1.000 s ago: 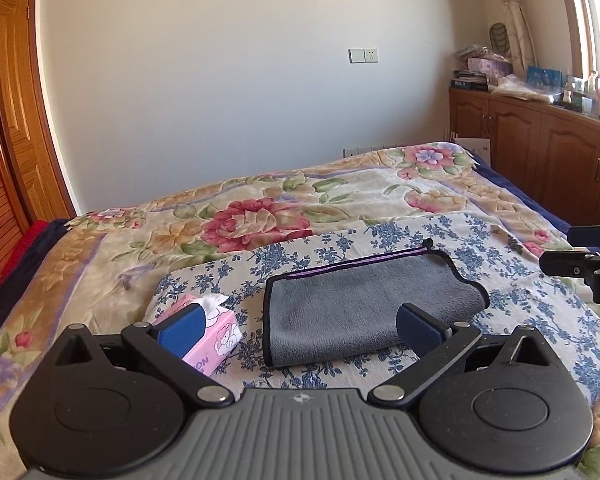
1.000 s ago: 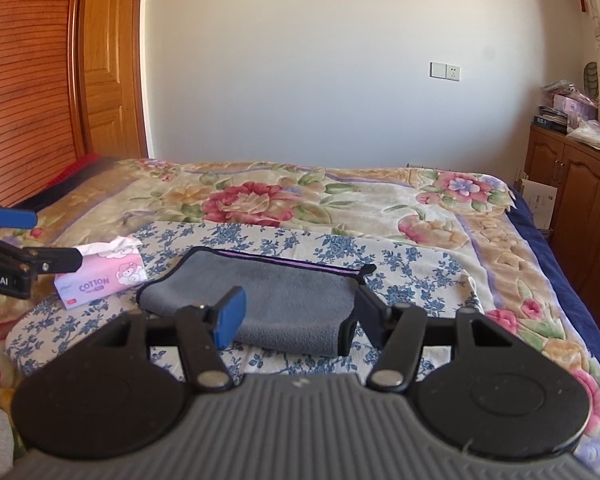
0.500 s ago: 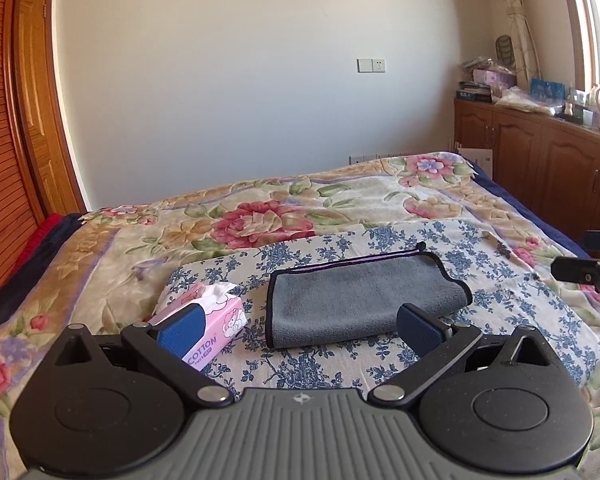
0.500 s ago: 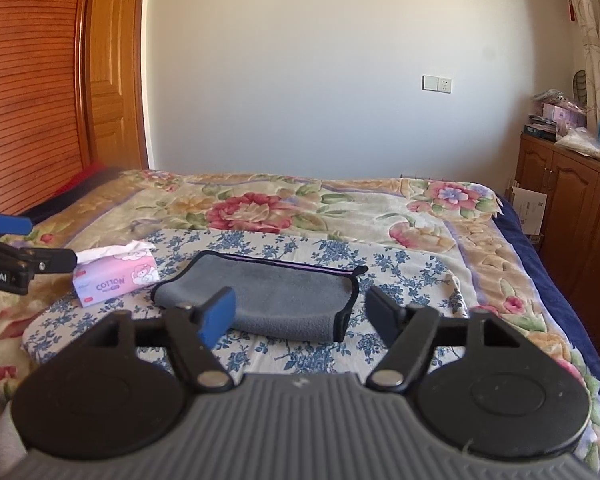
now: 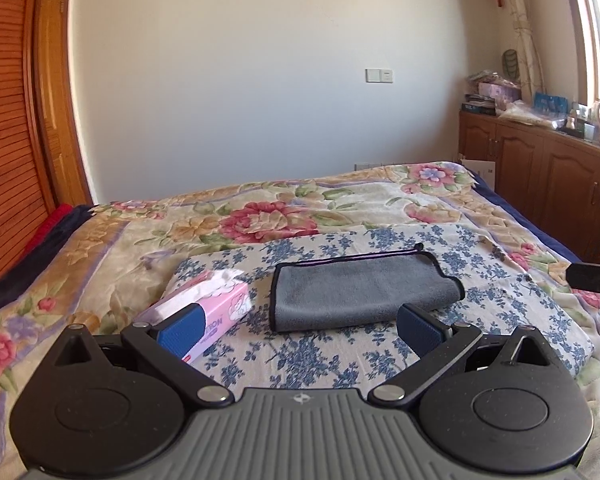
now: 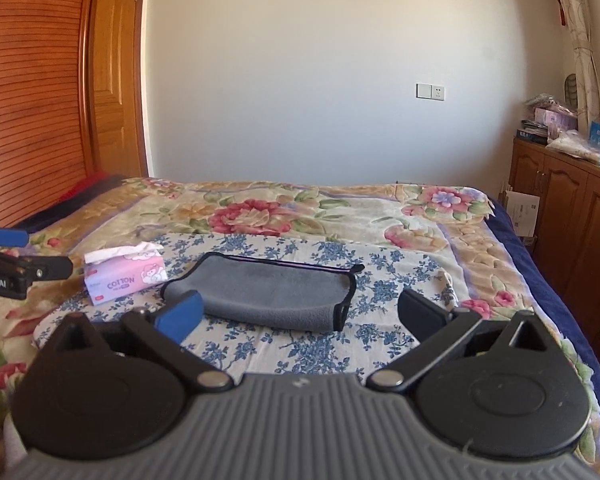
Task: Fold towel
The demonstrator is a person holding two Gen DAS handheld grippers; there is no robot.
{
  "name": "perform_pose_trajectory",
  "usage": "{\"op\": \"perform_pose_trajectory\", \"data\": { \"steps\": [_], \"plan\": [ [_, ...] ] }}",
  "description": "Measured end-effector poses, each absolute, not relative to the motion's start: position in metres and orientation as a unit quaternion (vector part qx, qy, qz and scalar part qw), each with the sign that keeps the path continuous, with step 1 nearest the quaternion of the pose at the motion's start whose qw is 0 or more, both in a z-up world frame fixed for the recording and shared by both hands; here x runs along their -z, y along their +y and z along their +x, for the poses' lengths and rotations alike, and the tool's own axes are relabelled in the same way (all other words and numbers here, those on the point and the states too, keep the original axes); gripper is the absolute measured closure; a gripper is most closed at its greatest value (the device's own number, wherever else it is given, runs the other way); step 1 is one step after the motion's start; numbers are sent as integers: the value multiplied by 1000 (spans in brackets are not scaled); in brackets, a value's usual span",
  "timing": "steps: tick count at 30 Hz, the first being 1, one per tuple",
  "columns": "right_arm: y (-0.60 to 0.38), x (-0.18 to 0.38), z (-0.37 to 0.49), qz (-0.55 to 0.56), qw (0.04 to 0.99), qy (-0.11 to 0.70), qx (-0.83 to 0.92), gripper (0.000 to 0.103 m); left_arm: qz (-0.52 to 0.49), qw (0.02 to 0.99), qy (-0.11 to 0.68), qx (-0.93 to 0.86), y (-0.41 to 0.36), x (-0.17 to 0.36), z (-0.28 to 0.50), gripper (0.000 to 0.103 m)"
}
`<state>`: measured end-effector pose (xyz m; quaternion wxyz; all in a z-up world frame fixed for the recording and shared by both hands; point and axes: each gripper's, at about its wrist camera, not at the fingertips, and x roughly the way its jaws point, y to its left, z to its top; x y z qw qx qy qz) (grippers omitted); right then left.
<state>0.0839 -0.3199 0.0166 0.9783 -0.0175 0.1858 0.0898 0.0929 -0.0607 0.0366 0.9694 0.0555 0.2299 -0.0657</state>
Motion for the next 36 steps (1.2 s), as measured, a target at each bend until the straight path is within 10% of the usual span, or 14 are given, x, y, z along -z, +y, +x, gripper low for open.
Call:
{"op": "perform_pose_trajectory", "data": {
  "steps": [36],
  "plan": [
    [-310, 6, 47, -11, 979, 186, -78, 0, 53, 973, 223, 31, -34, -7, 43, 0]
  ]
}}
